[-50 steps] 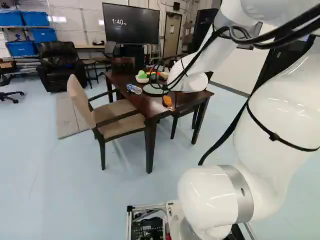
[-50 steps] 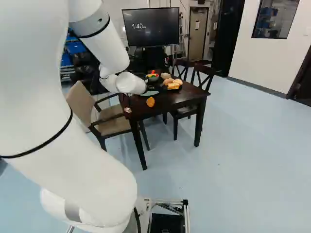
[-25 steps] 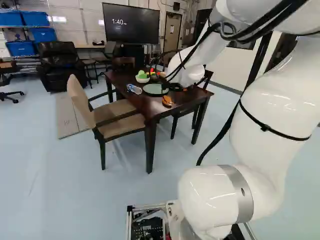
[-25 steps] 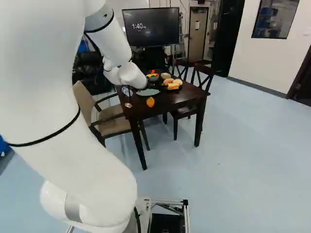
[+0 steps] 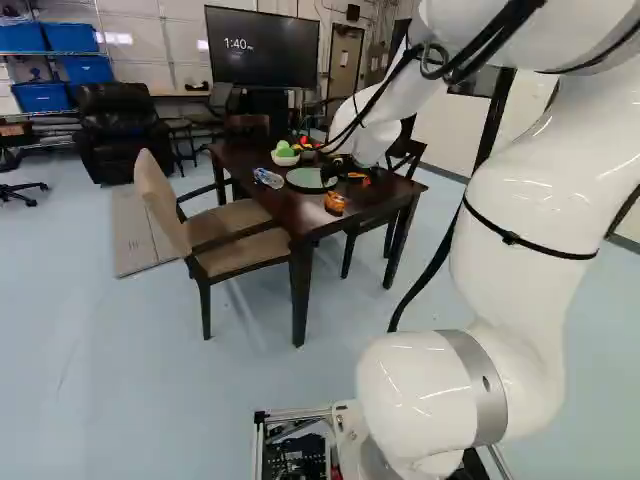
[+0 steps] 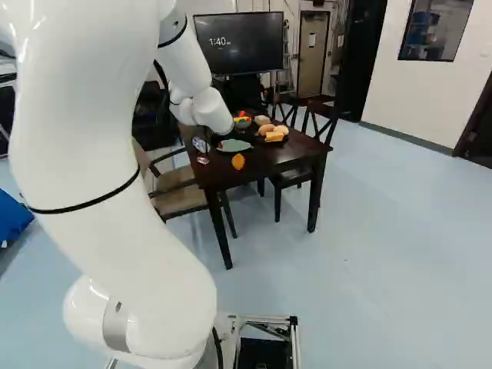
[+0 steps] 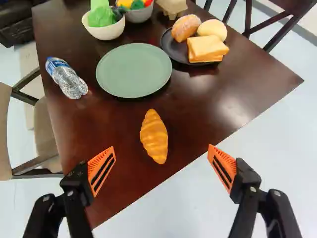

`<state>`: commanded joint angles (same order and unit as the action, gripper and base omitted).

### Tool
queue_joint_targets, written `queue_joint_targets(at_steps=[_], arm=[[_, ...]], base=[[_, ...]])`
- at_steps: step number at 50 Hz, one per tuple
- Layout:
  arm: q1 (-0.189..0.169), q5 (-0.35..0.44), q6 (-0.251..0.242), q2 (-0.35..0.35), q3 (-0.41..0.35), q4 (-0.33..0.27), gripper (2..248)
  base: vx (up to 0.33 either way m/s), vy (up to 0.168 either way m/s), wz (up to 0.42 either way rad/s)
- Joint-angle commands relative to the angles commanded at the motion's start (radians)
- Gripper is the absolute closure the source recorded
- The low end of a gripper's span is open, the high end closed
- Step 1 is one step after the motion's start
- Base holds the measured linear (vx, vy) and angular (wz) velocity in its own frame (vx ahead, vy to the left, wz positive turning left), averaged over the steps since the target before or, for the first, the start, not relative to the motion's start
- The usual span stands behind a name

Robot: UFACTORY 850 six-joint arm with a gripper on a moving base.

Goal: Move the croissant to the empty plate

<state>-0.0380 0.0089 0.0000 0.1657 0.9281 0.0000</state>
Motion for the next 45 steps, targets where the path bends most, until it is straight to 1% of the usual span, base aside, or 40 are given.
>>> queue_joint_targets(at_steps=[11, 33, 45], arm=[[0.007, -0.065, 0.0, 0.052, 0.059, 0.0, 3], [0.03, -0.065, 0.0, 0.152, 0.176, 0.0, 3], [0.033, -0.088, 0.0, 0.18, 0.211, 0.0, 3]], base=[[0.0, 0.0, 0.0], [0.0, 0.0, 0.0], [0.0, 0.0, 0.0]])
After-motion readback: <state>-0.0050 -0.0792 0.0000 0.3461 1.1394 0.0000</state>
